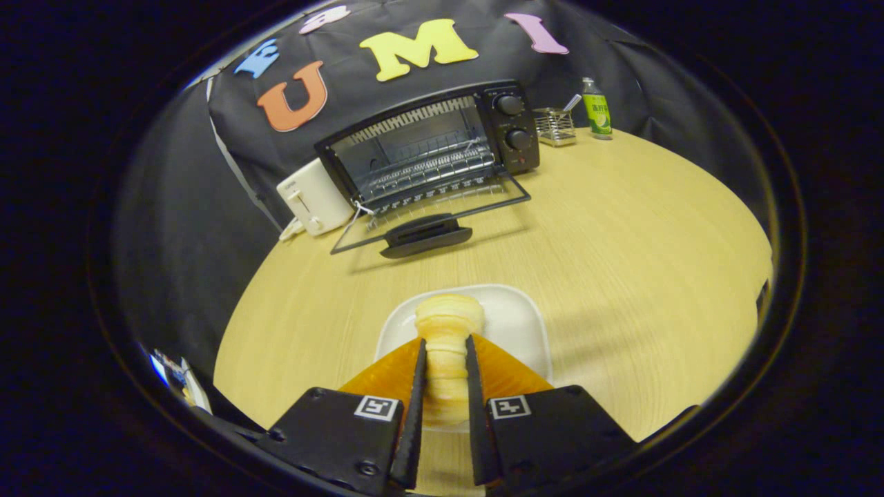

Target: Open the toaster oven, put the food inside, and close the toaster oven door.

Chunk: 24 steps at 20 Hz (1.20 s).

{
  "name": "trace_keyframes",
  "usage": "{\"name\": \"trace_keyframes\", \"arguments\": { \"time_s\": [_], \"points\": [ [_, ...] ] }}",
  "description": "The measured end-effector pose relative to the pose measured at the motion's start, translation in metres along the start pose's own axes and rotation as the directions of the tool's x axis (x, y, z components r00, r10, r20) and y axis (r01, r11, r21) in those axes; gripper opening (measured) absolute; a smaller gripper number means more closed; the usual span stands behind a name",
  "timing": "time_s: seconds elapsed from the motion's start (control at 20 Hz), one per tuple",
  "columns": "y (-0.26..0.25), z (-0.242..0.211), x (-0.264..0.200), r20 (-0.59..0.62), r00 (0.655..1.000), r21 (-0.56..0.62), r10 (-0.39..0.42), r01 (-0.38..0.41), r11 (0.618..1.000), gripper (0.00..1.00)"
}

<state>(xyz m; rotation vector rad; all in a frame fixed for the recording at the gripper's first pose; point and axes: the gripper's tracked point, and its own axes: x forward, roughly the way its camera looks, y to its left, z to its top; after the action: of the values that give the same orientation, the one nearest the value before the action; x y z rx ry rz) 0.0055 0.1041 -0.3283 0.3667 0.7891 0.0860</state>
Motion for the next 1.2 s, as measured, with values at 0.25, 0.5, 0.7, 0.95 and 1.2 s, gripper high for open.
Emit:
{"name": "trace_keyframes", "arguments": {
  "time_s": [0.25, 0.5, 0.7, 0.95, 1.2],
  "points": [
    [0.022, 0.077, -0.016, 0.148, 0.986, 0.071, 0.075, -0.086, 0.994, 0.35],
    [0.031, 0.15, 0.01, 0.224, 0.969, 0.133, 0.099, -0.131, 0.982, 0.34],
    [0.019, 0.198, 0.058, 0.245, 0.968, 0.214, 0.06, -0.115, 0.97, 0.34],
    [-0.003, 0.24, 0.124, 0.297, 0.954, 0.28, -0.036, -0.051, 0.959, 0.35],
    [-0.003, 0.261, 0.163, 0.32, 0.946, 0.303, -0.06, -0.042, 0.952, 0.34]
  ]
}}
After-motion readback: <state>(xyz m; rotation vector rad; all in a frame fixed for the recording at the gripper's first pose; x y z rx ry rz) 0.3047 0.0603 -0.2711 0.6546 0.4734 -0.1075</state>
